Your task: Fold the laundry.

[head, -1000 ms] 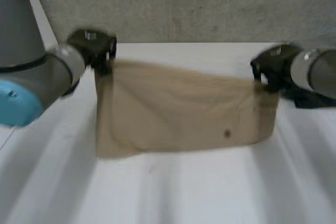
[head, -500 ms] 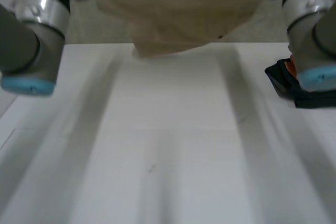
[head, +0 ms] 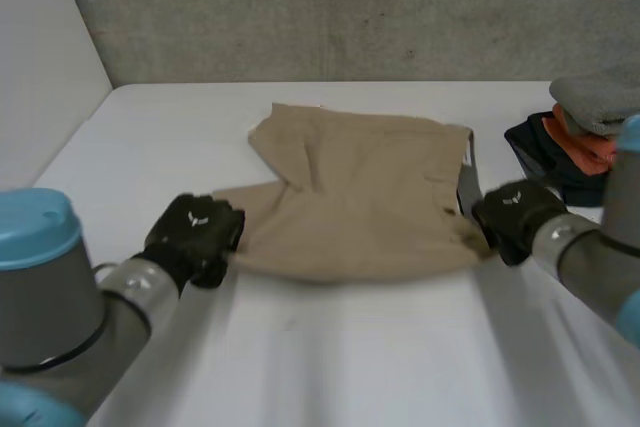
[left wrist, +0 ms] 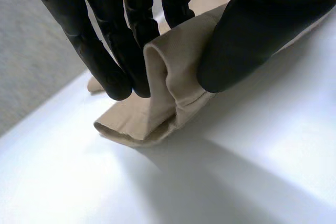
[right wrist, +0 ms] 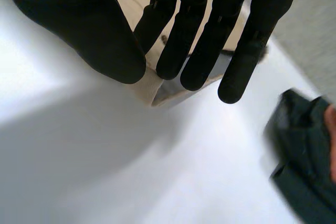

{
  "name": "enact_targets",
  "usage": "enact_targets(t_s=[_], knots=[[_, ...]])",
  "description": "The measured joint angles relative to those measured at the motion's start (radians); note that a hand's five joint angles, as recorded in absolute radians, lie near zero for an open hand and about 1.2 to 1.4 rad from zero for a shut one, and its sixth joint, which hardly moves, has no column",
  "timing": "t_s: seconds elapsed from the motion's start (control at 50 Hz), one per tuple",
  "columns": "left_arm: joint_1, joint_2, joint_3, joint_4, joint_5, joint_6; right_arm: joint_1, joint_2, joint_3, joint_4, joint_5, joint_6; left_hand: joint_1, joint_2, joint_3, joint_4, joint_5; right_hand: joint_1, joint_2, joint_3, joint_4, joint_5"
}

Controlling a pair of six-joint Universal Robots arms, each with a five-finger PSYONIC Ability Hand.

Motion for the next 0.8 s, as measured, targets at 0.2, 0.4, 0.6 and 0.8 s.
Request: enact_targets(t_s=[0.2, 0.4, 0.6, 0.8], knots=[[-0.101, 0.22, -0.062, -0.573, -0.004, 0.042, -0.074, -0.199, 0.09, 0.575, -0.071, -0.313, 0.0, 0.0, 0.0, 0.0, 0.0, 0.0, 0.0, 0.0, 0.0, 0.0], [-0.134, 0.188, -0.025, -0.655, -0.011, 0.088, -0.104, -0.255, 0.165, 0.546, -0.152, -0.391, -0.125, -0.165, -0.163, -0.153, -0.141, 0.019, 0.0, 0.0, 0.0, 0.001], [-0.105, 0.076, 0.113, -0.441, -0.024, 0.11, -0.077, -0.232, 0.209, 0.395, -0.153, -0.282, -0.946, -0.992, -0.984, -0.999, -0.966, 0.019, 0.0, 0.0, 0.0, 0.005], [-0.056, -0.167, 0.385, -0.253, 0.091, 0.116, -0.051, -0.235, 0.242, 0.321, -0.149, -0.267, -0.713, -0.787, -0.784, -0.788, -0.775, 0.019, 0.0, 0.0, 0.0, 0.006]])
